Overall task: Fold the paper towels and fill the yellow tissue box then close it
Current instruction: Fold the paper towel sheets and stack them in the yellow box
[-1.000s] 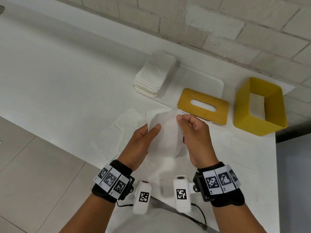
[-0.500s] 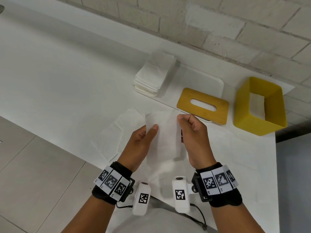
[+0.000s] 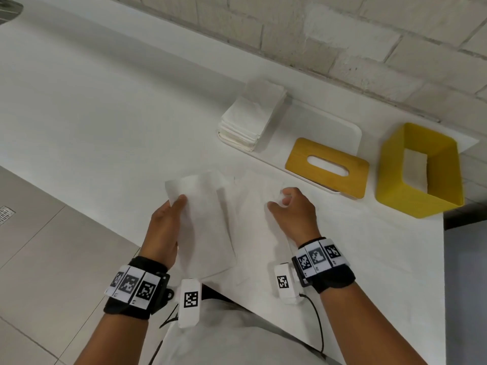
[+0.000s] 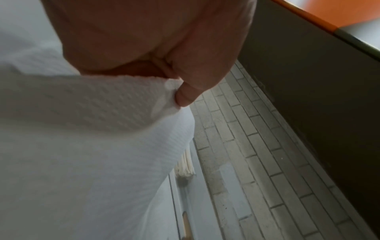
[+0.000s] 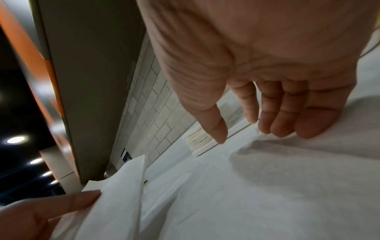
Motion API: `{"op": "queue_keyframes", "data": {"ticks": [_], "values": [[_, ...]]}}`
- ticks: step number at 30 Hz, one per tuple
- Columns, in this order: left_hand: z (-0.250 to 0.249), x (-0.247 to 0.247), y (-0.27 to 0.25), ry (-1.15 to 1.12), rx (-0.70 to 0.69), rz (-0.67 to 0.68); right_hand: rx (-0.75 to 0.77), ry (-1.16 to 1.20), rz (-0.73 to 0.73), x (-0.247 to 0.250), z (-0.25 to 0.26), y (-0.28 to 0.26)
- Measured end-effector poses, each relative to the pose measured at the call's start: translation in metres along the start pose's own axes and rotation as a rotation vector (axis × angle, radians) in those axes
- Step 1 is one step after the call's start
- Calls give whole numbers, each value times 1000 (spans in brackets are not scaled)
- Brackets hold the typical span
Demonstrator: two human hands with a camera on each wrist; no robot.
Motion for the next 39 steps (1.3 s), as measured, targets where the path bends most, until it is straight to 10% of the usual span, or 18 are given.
{"op": "queue_keyframes", "data": {"ticks": [13, 21, 27, 39], "values": [[17, -3, -4, 104, 39, 11, 79, -142, 6, -21, 10, 3], [2, -12, -9, 39, 13, 57, 11, 487, -128, 24, 8, -4], [-13, -42, -25, -22, -10, 160, 53, 1067, 58, 66, 45, -41], [-23, -98, -77, -52, -131, 461, 142, 749, -249, 64, 45, -57]]}}
Point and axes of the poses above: each hand's wrist, its own y-axis towards the middle knuckle, its own x-axis out of the back of the hand, z = x × y, the point moved 6 cm from there along y, towards the middle knuckle, and after that the axes turned 14 degrees about -z, right-handed, at the moved point
